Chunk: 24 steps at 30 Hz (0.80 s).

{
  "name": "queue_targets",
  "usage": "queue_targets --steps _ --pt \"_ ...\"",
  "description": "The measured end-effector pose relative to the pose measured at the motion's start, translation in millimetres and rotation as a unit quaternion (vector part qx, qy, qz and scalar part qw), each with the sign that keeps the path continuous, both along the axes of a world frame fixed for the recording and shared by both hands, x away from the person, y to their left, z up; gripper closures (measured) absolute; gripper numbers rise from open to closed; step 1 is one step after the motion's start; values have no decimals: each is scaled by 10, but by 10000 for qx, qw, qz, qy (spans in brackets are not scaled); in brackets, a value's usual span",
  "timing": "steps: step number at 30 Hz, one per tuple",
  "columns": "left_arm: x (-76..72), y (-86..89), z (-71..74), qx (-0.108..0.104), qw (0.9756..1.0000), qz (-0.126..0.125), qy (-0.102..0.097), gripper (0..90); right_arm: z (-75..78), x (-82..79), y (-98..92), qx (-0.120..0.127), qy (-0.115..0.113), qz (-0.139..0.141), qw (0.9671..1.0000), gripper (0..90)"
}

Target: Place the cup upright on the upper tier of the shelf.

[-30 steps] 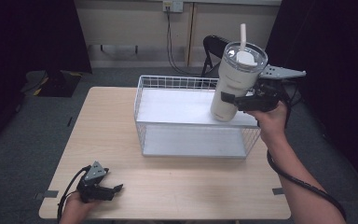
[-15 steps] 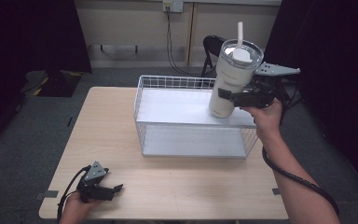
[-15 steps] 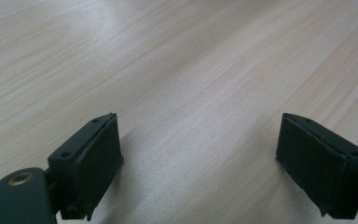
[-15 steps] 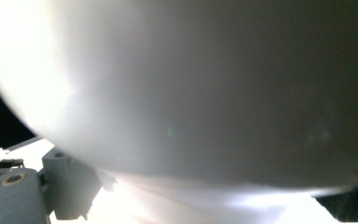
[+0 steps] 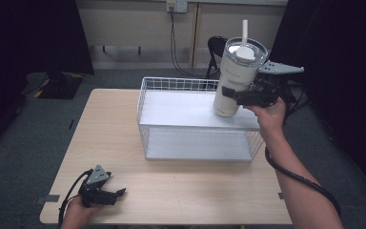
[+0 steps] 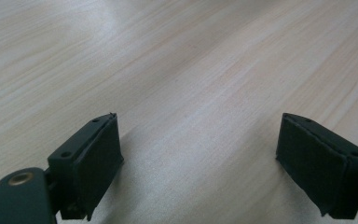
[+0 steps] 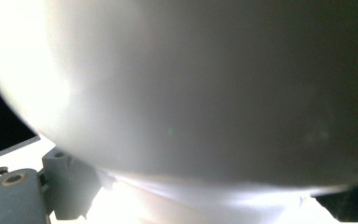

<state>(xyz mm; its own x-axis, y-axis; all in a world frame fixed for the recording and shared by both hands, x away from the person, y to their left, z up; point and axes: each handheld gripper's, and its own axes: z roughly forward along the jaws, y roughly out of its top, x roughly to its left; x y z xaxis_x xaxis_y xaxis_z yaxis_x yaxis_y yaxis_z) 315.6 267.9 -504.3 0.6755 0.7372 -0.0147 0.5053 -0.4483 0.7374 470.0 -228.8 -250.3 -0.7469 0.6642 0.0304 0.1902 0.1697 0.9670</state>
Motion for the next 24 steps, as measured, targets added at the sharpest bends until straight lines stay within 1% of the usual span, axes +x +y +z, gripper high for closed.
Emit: queue_targets --steps 8,15,24 --pt "0 -1 0 -5 10000 3 0 132 -28 59 4 -71 9 -76 9999 106" --pt "0 0 0 0 10000 0 0 132 -59 91 8 -31 31 -135 9999 105" --pt "0 -1 0 -7 10000 5 0 132 -111 127 32 -121 79 -177 9997 105"
